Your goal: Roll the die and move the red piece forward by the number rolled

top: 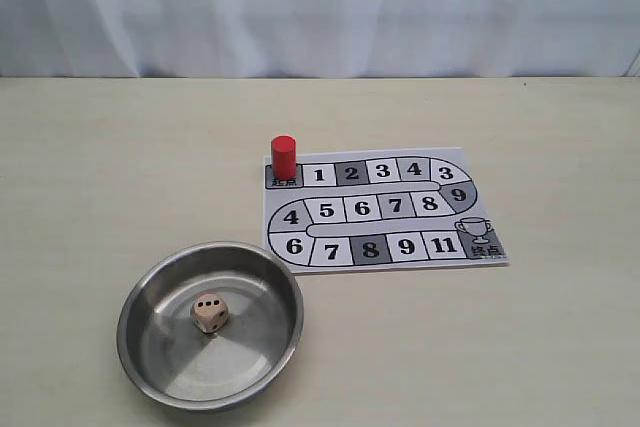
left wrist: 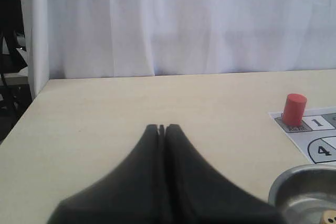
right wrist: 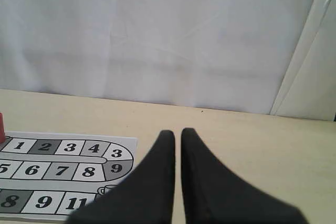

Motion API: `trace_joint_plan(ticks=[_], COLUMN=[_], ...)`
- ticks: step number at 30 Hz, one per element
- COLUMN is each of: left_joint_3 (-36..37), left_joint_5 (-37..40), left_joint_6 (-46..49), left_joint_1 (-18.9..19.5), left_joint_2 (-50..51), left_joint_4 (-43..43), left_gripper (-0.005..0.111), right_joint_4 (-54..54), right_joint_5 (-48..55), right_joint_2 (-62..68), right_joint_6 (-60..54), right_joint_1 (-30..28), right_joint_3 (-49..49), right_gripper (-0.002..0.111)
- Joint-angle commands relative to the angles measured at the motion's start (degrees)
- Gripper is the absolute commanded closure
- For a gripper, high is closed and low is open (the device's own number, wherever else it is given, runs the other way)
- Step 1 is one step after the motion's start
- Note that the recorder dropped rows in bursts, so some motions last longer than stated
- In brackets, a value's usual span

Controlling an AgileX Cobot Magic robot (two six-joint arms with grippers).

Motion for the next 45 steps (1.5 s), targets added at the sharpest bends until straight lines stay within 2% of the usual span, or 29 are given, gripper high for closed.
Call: trace_joint_plan(ticks=[1, 19, 28, 38, 45], left_joint_3=[0.2, 0.2, 0.2, 0.2, 0.2], left_joint_5=[-0.4, -0.4, -0.4, -0.4, -0.5], left_joint_6=[0.0, 0.0, 0.0, 0.0, 0.0], left_joint_1=[-0.1, -0.1, -0.1, -0.1, -0.1], left_joint_2=[-0.1, -0.1, -0.1, -0.1, -0.1], left_joint_4=[-0.1, -0.1, -0.1, -0.1, -0.1], left_gripper=[0.107, 0.107, 0.107, 0.107, 0.107], right_joint_4=[-0.2, -0.2, 3.8, 5.6, 7.4], right_joint_5=[0.3, -0.1, -10.1, 1.7, 15.3], right_joint_2=[-0.3, -0.3, -0.3, 1.7, 19.6], right_joint_6=[0.1, 0.1, 3.2, 3.2, 3.0], right_joint_1=[0.0, 0.0, 0.0, 0.0, 0.0], right_joint_3=[0.2, 0.2, 0.2, -14.0, -27.9], right_gripper=[0.104, 0.104, 0.104, 0.104, 0.104])
